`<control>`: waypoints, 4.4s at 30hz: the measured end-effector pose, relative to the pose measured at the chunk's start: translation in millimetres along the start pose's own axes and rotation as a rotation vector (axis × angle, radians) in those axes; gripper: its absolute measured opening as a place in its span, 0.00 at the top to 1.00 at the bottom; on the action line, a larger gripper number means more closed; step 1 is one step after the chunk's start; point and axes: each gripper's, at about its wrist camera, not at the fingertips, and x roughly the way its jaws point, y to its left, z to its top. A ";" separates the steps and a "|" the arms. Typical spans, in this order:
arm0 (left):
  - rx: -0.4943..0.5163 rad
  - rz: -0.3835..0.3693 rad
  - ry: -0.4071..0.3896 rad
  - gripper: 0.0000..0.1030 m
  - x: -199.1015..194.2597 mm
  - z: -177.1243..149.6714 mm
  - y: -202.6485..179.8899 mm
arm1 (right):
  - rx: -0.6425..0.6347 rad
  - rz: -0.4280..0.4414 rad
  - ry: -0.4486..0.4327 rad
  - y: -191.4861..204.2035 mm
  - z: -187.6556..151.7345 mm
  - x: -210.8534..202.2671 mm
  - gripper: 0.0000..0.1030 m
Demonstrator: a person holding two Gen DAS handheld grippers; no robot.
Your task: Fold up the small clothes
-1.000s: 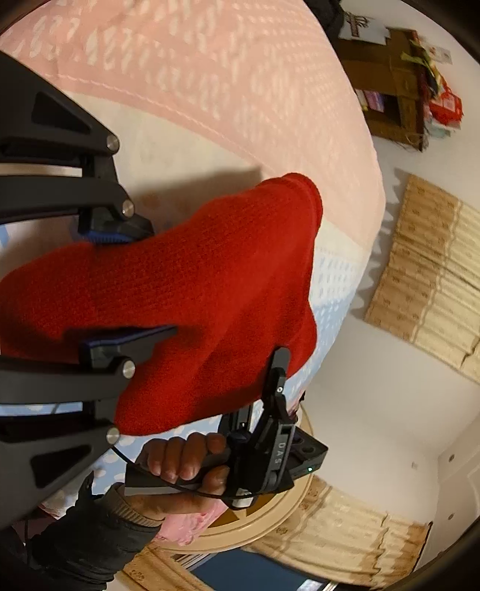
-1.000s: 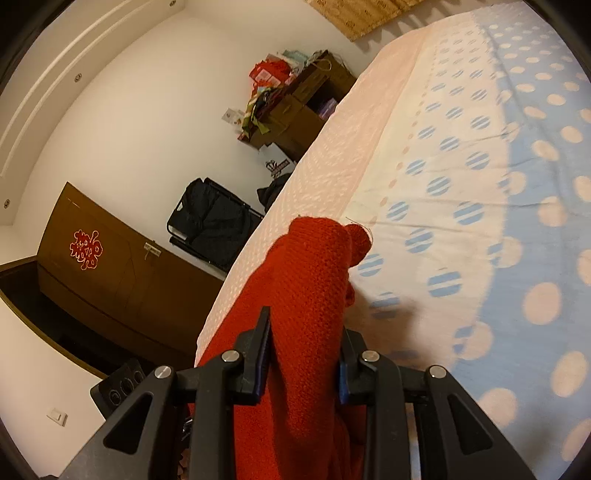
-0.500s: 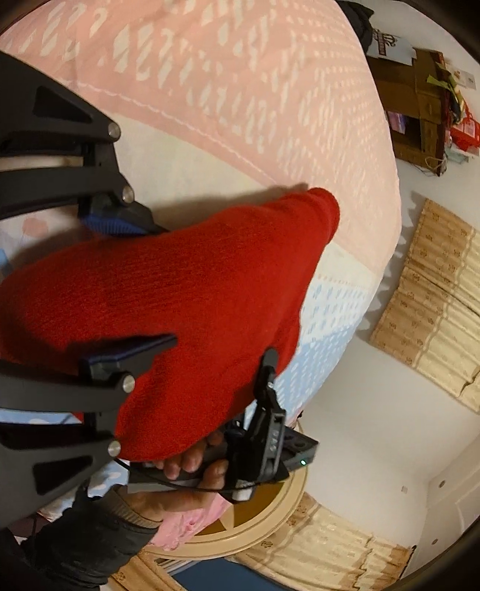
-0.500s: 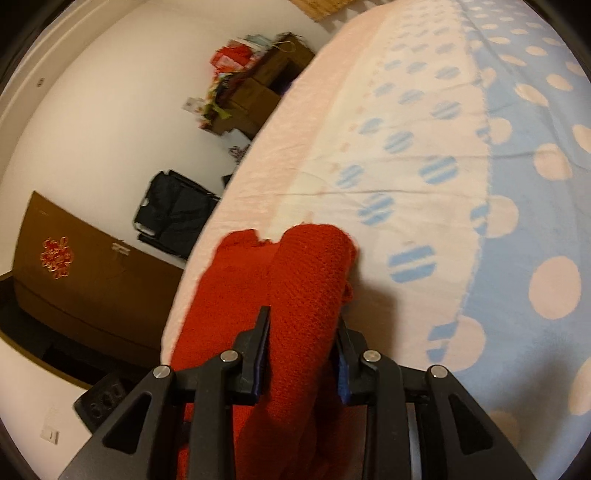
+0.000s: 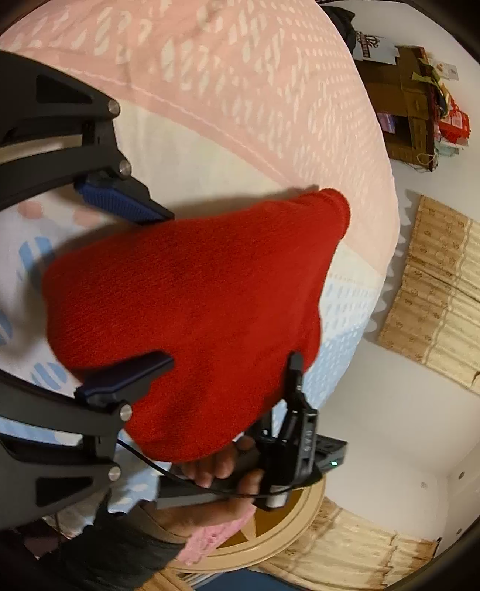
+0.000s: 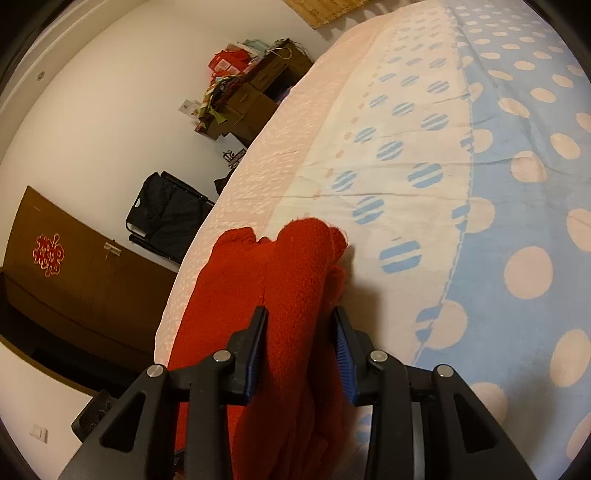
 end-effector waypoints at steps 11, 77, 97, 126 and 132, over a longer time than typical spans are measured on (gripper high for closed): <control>0.006 0.089 0.021 0.22 3.6 2.8 -4.7 | 0.013 -0.095 0.028 -4.0 -9.1 4.5 0.65; 0.210 0.180 -0.241 0.00 -105.1 7.1 -89.4 | -0.461 -0.459 -0.445 166.3 -191.8 -202.5 0.30; 0.212 0.191 -0.246 0.00 -108.2 5.7 -90.9 | -0.477 -0.461 -0.464 173.8 -198.7 -205.6 0.30; 0.220 0.208 -0.319 0.00 -131.8 11.3 -83.7 | -0.506 -0.455 -0.503 181.7 -203.1 -209.6 0.29; 0.206 0.239 -0.329 0.00 -135.6 15.9 -79.3 | -0.516 -0.455 -0.496 182.8 -205.2 -207.0 0.29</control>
